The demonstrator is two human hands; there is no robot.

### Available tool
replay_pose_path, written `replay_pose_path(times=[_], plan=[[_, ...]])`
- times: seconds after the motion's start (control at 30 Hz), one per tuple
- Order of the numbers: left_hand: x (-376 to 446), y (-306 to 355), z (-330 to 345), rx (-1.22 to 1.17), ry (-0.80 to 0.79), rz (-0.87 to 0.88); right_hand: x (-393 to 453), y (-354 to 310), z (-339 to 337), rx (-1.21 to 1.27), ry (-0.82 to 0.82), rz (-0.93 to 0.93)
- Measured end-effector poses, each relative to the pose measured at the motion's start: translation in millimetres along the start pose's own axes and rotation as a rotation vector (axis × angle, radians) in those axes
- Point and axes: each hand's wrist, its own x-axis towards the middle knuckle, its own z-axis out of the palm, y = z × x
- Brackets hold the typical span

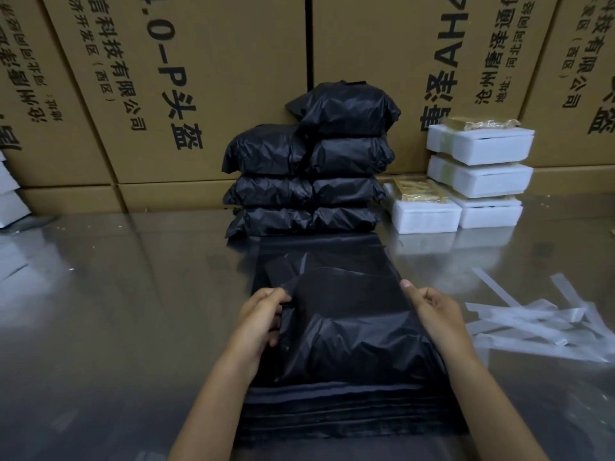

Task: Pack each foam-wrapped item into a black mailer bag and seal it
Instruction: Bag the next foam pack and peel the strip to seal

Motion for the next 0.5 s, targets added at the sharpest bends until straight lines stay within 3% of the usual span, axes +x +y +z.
replay_pose_path(times=[0.23,0.4,0.5], plan=[[-7.8,3.0,-8.5,-0.133,-0.077,0.01,-4.3,-10.3,-5.2,0.041,-0.03,0.017],[-5.1,3.0,-11.8,-0.163,-0.108,-0.003,-5.4,-52.7,-21.9,-0.184,0.106,-0.362],[-5.2,1.8,-14.2,-0.091,-0.07,0.032,-15.8,-90.4,-1.2,-0.178,-0.021,-0.611]])
